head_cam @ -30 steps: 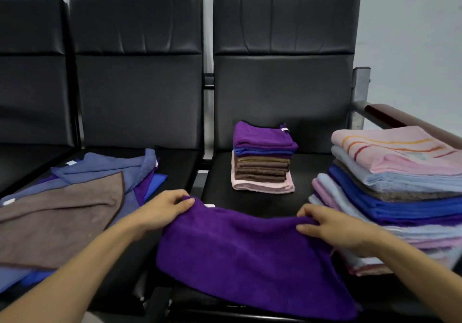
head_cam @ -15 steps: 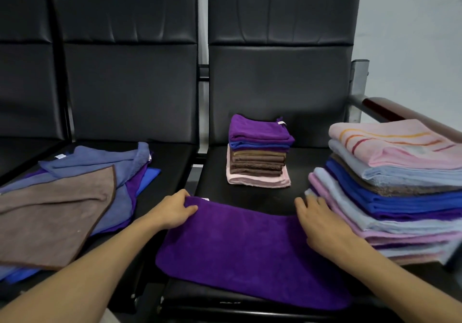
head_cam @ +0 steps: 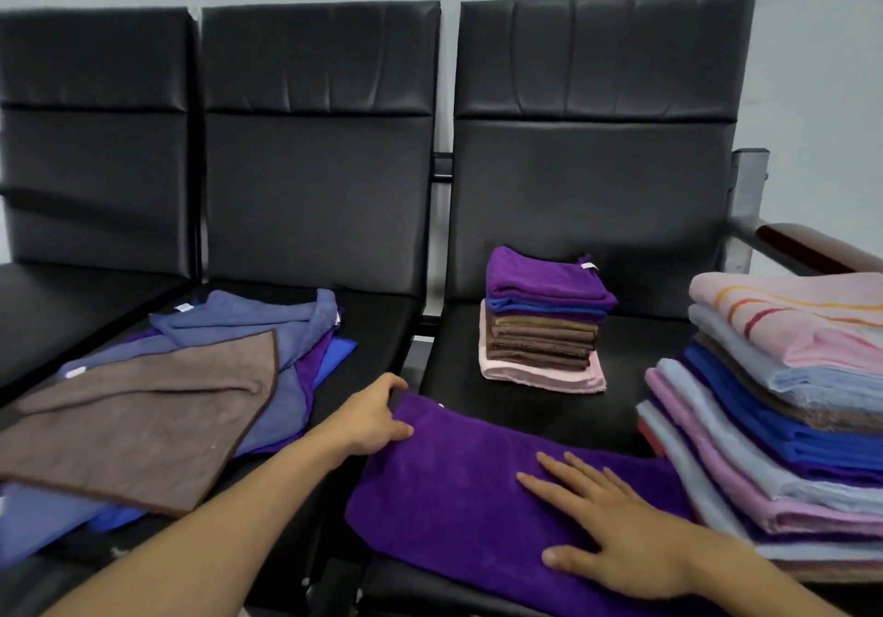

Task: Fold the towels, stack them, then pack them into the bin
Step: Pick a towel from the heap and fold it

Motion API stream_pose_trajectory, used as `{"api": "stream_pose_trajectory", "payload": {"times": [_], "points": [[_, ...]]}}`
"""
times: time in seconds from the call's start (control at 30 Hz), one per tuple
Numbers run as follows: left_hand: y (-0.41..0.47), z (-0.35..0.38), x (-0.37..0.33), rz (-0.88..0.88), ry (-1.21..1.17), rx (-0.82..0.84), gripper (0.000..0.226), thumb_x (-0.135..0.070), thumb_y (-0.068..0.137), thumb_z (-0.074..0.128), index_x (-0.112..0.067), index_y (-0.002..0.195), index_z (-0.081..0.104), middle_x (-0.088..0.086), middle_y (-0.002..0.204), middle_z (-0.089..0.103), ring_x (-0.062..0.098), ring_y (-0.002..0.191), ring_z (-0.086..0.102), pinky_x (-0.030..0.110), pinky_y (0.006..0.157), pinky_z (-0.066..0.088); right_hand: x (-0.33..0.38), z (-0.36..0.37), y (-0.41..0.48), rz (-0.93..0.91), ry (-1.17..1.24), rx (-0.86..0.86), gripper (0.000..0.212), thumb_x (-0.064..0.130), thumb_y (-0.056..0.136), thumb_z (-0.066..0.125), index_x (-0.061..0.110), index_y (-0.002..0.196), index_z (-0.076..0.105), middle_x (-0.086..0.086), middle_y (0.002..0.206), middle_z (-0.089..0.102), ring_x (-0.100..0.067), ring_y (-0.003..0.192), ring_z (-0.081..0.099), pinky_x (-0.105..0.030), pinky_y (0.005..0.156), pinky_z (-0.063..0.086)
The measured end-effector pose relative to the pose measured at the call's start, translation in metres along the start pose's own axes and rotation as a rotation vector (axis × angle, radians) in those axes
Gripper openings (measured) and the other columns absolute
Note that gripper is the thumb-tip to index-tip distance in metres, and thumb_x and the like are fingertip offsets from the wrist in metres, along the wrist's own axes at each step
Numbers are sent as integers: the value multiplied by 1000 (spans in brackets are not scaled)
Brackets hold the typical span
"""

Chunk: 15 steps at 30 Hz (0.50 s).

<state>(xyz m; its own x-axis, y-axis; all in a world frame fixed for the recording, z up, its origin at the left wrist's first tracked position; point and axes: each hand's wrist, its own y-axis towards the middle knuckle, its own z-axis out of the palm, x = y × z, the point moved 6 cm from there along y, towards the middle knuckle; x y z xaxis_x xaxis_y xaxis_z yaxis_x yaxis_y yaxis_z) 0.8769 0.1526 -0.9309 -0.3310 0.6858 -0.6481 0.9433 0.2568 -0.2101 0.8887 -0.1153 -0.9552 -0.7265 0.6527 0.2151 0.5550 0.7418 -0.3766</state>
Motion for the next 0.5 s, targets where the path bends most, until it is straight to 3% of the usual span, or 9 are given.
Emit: {"api": "stream_pose_trajectory", "payload": {"times": [0.07,0.13,0.3,0.4,0.5], "points": [[-6,-6,-3,45,-122,-15,55,-11,86,67,-30,131,41,3,73,56,10,61,54,20,55,44,2,-1,1,-13,-28,-14,84,90,49,11,66,126,-12,29,142,-24,1,133,-25,-36,117,-7],[-15,-12,-9,86,-232,11,47,-8,88,64,-35,122,45,7,74,54,14,61,52,23,51,42,3,-1,3,-18,-4,-6,82,90,48,12,69,123,-11,30,142,-24,1,133,-25,-34,117,-8],[-34,-27,-26,183,-344,17,22,-2,91,58,-20,98,67,13,91,59,23,79,58,36,68,49,13,-1,14,-44,18,-61,81,93,50,12,70,124,-10,31,143,-25,0,137,-25,-33,117,-9],[-35,-27,-36,143,-320,37,28,-4,91,60,-20,111,70,7,108,67,21,99,64,36,89,52,29,-2,18,-97,84,-104,79,91,57,15,68,130,-6,33,148,-21,3,138,-25,-28,117,-10],[-33,-20,-55,110,-382,80,41,-6,87,65,-18,126,62,2,107,65,17,98,64,29,89,53,26,-21,10,-77,136,-223,78,82,70,30,52,142,21,32,147,6,8,141,4,-12,113,5]]}}
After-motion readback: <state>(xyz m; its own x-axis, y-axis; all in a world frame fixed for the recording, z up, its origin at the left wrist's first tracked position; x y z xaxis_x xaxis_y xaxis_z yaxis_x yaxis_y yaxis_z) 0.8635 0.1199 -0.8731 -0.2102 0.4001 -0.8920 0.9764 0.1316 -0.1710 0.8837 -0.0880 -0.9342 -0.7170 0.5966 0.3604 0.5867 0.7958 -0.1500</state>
